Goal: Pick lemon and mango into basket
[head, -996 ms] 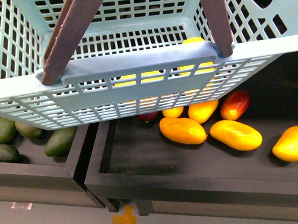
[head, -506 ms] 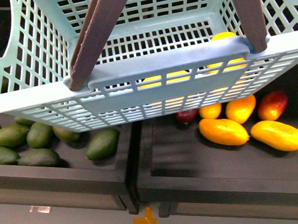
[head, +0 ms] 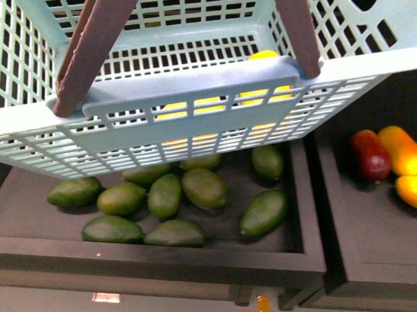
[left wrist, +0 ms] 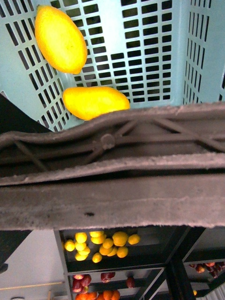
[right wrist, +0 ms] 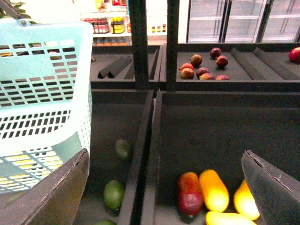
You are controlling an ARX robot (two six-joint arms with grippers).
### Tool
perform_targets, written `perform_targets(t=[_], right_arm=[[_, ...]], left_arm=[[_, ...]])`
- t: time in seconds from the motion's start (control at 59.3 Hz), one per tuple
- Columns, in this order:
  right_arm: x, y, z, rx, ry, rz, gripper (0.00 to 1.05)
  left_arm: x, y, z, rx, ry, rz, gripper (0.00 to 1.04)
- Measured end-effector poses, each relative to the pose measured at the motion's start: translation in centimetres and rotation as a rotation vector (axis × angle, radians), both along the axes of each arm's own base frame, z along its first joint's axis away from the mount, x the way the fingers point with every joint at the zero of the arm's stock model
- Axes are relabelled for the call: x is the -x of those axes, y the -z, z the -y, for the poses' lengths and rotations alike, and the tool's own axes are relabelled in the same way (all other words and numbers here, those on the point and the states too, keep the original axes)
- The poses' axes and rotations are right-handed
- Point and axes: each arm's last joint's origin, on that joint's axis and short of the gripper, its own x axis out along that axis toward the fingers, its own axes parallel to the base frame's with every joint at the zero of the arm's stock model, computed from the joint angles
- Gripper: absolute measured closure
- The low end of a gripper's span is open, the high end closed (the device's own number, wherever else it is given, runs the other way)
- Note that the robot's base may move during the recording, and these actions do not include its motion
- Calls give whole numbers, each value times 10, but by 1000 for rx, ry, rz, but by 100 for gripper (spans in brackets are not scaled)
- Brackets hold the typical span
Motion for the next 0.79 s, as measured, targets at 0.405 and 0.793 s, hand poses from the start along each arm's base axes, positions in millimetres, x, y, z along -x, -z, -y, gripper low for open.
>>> perform_targets(t=[0.405,0.793], right_arm=[[0,0,0,0,2,-1,9],[0,0,0,0,-1,0,9]], left_arm=[[0,0,-1,-3,-11,1,89],[0,0,0,0,-1,0,89]])
